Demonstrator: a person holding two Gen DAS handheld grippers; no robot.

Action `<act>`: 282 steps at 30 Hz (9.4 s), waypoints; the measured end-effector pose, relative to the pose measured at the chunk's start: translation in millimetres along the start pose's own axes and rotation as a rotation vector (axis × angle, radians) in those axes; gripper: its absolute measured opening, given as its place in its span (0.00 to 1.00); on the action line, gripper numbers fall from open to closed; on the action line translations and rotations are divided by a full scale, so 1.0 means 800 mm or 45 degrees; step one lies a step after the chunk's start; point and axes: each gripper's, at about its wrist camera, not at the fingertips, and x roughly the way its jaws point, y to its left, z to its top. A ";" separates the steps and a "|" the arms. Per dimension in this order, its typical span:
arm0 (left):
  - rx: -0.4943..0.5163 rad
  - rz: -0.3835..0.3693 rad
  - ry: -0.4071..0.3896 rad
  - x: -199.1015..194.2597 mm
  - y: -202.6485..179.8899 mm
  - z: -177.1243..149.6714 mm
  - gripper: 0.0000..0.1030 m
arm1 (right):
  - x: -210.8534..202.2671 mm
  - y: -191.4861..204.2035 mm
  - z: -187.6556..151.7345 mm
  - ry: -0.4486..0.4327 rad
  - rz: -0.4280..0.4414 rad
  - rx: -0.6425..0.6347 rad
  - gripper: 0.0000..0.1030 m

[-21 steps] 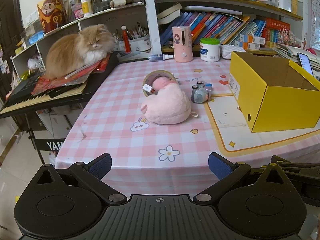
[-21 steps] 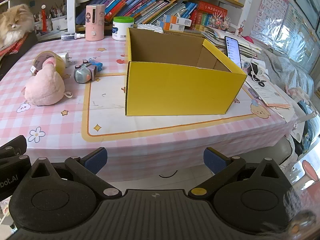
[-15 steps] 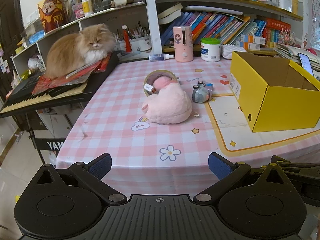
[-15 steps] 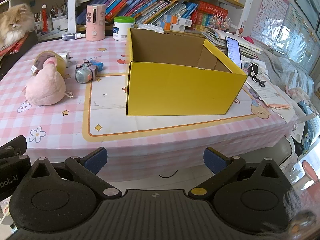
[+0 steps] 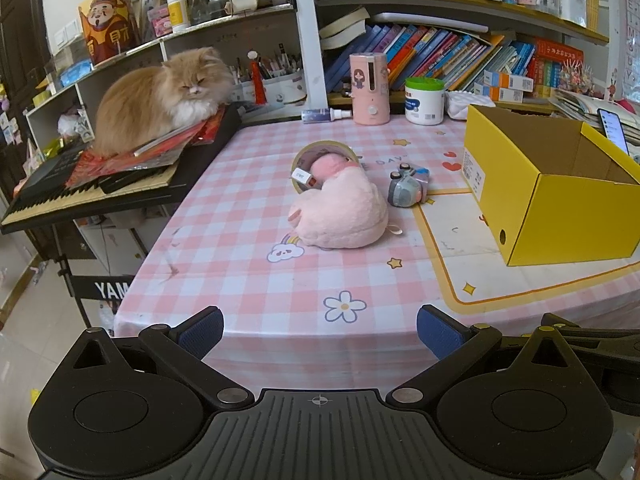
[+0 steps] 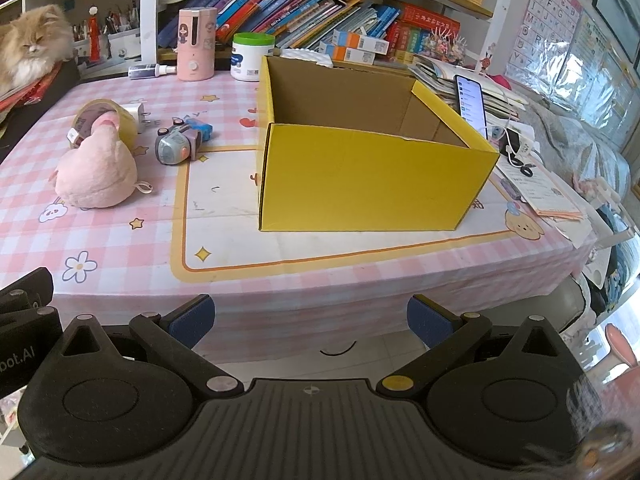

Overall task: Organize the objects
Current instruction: 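Move left gripper toward pink plush while right gripper approaches grey toy truck, then grasp the pink plush with left gripper while right gripper grasps the toy truck, then carry the pink plush and toy truck in both grippers toward the yellow box, then lower and release the truck from right gripper while left gripper releases the plush inside box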

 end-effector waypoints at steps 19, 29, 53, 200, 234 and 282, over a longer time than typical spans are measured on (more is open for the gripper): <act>-0.011 0.014 0.000 0.004 0.007 0.002 1.00 | 0.000 0.006 0.002 -0.006 0.016 -0.011 1.00; -0.024 0.022 -0.002 0.007 0.019 0.004 1.00 | 0.000 0.017 0.007 -0.009 0.027 -0.019 1.00; -0.213 0.067 -0.007 0.028 0.069 0.019 1.00 | 0.020 0.048 0.037 -0.003 0.263 -0.023 1.00; 0.082 -0.700 0.021 -0.014 -0.041 -0.013 0.86 | -0.005 -0.098 -0.046 0.093 0.272 0.236 0.49; 0.141 -0.761 -0.083 -0.011 -0.108 0.031 0.86 | 0.016 -0.167 -0.016 0.052 0.210 0.289 0.49; 0.375 -0.527 -0.032 0.147 -0.292 0.181 0.83 | 0.224 -0.206 0.266 -0.011 0.471 -0.312 0.49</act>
